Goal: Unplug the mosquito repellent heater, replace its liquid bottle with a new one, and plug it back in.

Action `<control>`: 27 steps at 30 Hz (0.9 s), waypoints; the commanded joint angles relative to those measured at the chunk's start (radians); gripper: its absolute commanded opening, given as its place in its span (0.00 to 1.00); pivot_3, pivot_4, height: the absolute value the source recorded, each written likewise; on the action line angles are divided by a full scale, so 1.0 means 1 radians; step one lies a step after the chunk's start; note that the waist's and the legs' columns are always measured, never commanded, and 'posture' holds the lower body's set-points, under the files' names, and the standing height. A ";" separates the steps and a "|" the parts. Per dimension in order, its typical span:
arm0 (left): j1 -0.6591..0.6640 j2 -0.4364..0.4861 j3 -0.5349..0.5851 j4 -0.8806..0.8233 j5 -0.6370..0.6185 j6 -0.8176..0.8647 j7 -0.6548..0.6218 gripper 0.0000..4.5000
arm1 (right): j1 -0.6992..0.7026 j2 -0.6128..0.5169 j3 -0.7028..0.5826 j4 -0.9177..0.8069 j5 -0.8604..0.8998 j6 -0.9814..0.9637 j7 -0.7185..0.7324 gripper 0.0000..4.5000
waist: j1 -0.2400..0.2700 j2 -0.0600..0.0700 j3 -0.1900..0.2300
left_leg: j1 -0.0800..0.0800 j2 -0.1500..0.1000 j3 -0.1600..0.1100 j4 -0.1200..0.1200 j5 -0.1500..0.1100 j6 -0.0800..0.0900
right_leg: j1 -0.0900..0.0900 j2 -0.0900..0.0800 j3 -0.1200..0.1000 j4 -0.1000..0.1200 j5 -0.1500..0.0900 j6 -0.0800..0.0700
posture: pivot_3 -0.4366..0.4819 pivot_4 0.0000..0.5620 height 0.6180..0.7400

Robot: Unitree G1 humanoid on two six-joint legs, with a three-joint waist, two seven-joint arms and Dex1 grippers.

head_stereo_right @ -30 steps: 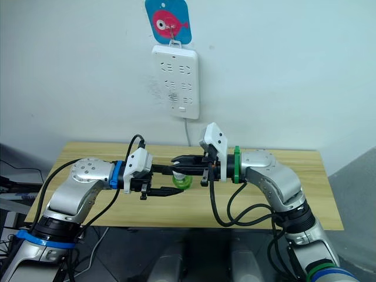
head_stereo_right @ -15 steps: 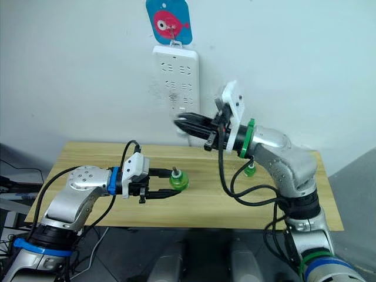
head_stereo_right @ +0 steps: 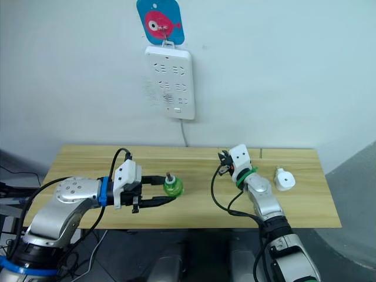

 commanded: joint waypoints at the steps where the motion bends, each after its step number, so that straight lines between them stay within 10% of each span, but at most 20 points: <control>1: 0.003 0.032 0.045 -0.062 -0.036 0.024 0.003 0.49 | -0.040 0.019 -0.030 0.123 -0.035 -0.118 -0.063 0.07 | 0.002 0.000 0.001 | 0.000 0.000 0.000 0.000 0.000 0.000 | 0.000 0.000 0.000 0.000 0.000 0.000 | 0.57 0.55 1.00; 12: 0.006 0.078 0.063 -0.089 -0.064 0.060 -0.006 0.49 | -0.075 0.039 -0.060 0.283 -0.049 -0.182 -0.088 0.07 | 0.002 0.002 0.006 | 0.001 0.000 0.000 -0.001 0.000 0.000 | 0.001 0.001 0.001 -0.001 -0.001 -0.001 | 0.58 0.55 1.00; 16: 0.003 0.077 0.053 -0.085 -0.062 0.050 -0.011 0.49 | -0.069 0.036 -0.057 0.273 -0.049 -0.189 -0.079 0.36 | 0.002 0.002 0.006 | 0.001 0.000 0.000 -0.001 0.000 0.000 | 0.001 0.001 0.001 -0.001 -0.001 -0.001 | 0.57 0.53 1.00; 27: -0.058 0.002 0.007 -0.011 -0.019 -0.016 0.014 0.49 | 0.000 -0.018 -0.007 -0.166 0.028 0.009 0.175 0.44 | 0.001 0.002 0.005 | 0.001 0.000 0.000 -0.001 0.000 0.000 | 0.001 0.001 0.000 -0.001 -0.001 -0.001 | 0.53 0.41 1.00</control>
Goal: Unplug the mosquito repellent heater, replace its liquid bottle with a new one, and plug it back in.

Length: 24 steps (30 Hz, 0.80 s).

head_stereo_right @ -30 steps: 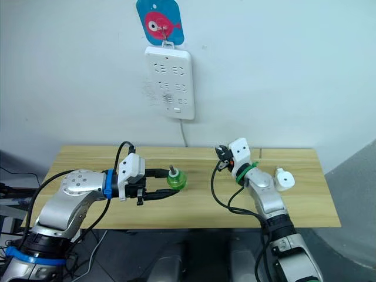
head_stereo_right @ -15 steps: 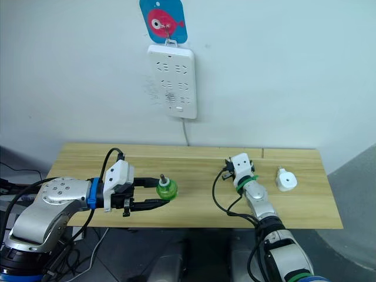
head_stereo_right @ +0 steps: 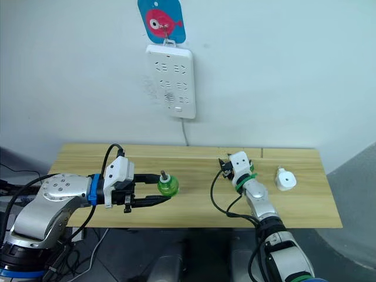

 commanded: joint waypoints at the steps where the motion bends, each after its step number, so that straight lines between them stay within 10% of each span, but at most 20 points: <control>1: -0.024 -0.027 -0.014 0.003 0.014 -0.043 0.012 0.49 | 0.019 -0.053 0.029 -0.273 0.083 0.172 0.157 0.44 | 0.001 0.000 0.000 | 0.000 0.000 0.000 0.000 0.000 0.000 | 0.000 0.000 0.000 0.000 0.000 0.000 | 0.53 0.41 1.00; 10: -0.122 -0.083 -0.044 0.105 0.049 -0.106 0.010 0.49 | 0.029 -0.415 0.054 -0.843 0.463 0.797 0.597 0.44 | 0.005 -0.002 -0.006 | -0.001 -0.001 -0.002 0.001 0.000 0.000 | 0.001 -0.001 -0.003 -0.002 0.000 0.000 | 0.50 0.33 1.00; 24: -0.207 -0.143 -0.076 0.135 0.049 -0.071 0.023 0.49 | -0.071 -0.257 0.120 -0.873 0.436 0.864 0.440 0.44 | -0.002 -0.002 -0.008 | -0.002 -0.001 -0.001 0.002 0.000 0.000 | 0.000 -0.001 -0.003 -0.002 0.000 0.001 | 0.48 0.34 1.00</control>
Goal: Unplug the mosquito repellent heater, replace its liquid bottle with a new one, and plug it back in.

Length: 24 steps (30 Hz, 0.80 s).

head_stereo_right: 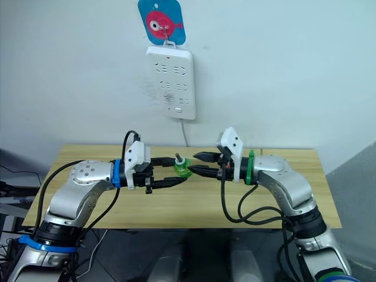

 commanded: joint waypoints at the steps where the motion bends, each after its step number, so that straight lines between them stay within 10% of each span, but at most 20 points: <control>1: -0.010 -0.009 -0.001 -0.024 -0.007 0.000 0.002 0.49 | -0.031 0.020 0.010 -0.017 -0.011 -0.021 -0.007 0.44 | 0.000 0.000 0.000 | 0.000 0.000 0.000 0.000 0.000 0.000 | 0.000 0.000 0.000 0.000 0.000 0.000 | 0.48 0.34 1.00; 14: -0.007 -0.013 -0.002 -0.025 -0.003 0.003 0.000 0.49 | -0.038 0.057 0.059 0.011 -0.058 -0.061 0.008 0.44 | 0.000 0.000 0.000 | 0.000 0.000 0.000 0.001 0.000 0.000 | 0.000 0.000 0.000 0.001 0.000 0.000 | 0.49 0.36 1.00; 19: -0.002 -0.011 0.003 -0.031 -0.004 0.006 0.001 0.49 | -0.031 0.049 0.074 0.020 -0.084 -0.099 0.024 0.19 | 0.000 0.000 0.000 | 0.000 0.000 0.000 0.001 0.000 0.000 | 0.000 0.000 0.000 0.001 0.000 0.000 | 0.50 0.36 1.00; 24: 0.003 -0.026 0.012 -0.029 -0.001 -0.006 0.021 0.49 | -0.029 0.063 0.032 0.024 -0.056 -0.094 0.018 0.19 | 0.001 0.000 0.000 | 0.000 0.000 0.000 0.001 0.000 0.000 | 0.000 0.000 0.000 0.001 0.000 0.000 | 0.50 0.37 1.00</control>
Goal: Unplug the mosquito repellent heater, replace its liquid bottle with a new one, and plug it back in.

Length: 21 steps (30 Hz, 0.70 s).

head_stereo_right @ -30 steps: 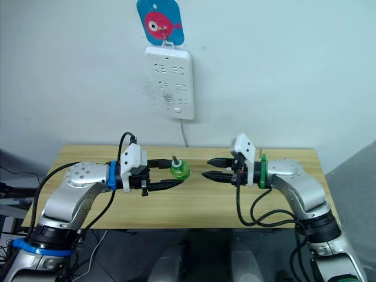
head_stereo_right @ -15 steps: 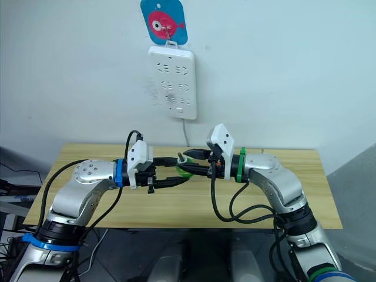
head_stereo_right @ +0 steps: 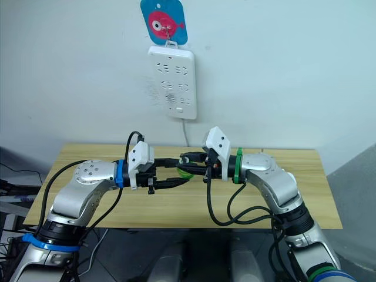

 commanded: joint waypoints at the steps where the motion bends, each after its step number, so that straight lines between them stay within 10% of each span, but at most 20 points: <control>1: 0.002 -0.018 0.024 -0.033 -0.013 -0.022 0.025 0.49 | 0.003 0.011 -0.035 -0.019 0.037 0.006 0.001 0.19 | 0.000 0.000 0.000 | 0.000 0.000 0.000 0.000 0.000 0.000 | 0.000 0.000 0.000 0.000 0.000 0.000 | 0.50 0.37 1.00; 9: 0.033 -0.139 0.065 -0.115 -0.019 -0.047 0.196 1.00 | -0.063 0.110 -0.413 -0.004 0.402 0.412 -0.298 0.19 | 0.001 0.000 0.000 | 0.000 0.000 -0.002 0.000 0.000 0.000 | 0.000 -0.001 0.002 0.001 0.000 0.000 | 0.48 0.38 1.00; 21: -0.012 -0.389 0.037 -0.154 0.125 -0.235 0.525 1.00 | -0.137 0.310 -0.723 0.069 0.968 0.612 -0.896 0.19 | 0.000 0.000 0.000 | 0.000 -0.001 0.001 0.000 0.000 0.000 | 0.000 -0.001 0.002 0.002 0.000 0.000 | 0.47 0.38 1.00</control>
